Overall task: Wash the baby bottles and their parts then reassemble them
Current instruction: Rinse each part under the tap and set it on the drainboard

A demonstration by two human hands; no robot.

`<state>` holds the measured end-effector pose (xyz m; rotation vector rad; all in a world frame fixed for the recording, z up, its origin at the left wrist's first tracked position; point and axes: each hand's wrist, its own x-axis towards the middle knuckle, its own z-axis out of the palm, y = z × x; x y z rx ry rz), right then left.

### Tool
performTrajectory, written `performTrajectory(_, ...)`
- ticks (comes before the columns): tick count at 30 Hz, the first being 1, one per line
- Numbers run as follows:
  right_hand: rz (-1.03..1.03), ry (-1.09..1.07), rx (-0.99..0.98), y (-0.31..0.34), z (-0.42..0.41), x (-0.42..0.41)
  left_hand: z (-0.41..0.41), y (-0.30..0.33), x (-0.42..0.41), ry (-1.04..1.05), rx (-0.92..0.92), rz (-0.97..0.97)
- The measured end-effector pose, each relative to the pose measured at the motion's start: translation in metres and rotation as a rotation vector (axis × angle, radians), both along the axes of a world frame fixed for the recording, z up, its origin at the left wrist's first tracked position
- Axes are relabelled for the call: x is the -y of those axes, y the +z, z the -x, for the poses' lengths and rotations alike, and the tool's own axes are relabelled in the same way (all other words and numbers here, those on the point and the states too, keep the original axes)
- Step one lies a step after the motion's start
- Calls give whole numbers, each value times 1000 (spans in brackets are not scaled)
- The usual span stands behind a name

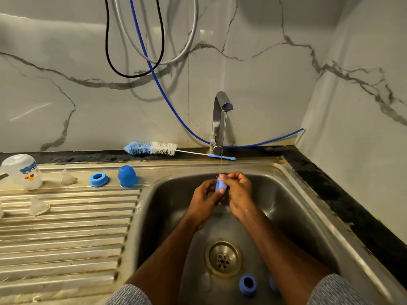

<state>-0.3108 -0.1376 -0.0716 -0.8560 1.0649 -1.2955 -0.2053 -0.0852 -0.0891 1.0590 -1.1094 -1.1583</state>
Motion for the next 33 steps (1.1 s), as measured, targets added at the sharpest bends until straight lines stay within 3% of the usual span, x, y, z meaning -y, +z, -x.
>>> performTrajectory(4, -35, -26, 29, 5, 1, 1, 3, -1, -1, -9, -19, 15)
performTrajectory(7, -12, 132, 56, 2, 1, 1, 1, 1, 2, 16, -190, -93)
performTrajectory(9, -4, 208, 81, 0, 0, 0, -4, 2, 4, 25, -210, -147)
performTrajectory(12, -35, 133, 84, 1, -2, 0, -4, 3, 2, 17, -96, -92)
performTrajectory(15, -78, 0, 69, 5, -3, 3, 0, 4, -2, -32, -95, -40)
performTrajectory(19, -109, 35, 138, 4, 3, 4, -1, 14, -2, -41, -343, -188)
performTrajectory(30, 33, 285, -139, -3, 5, 3, 15, 16, 4, 65, -426, -387)
performTrajectory(33, 45, 251, -150, -8, 5, 5, 14, 17, 3, 51, -486, -413)
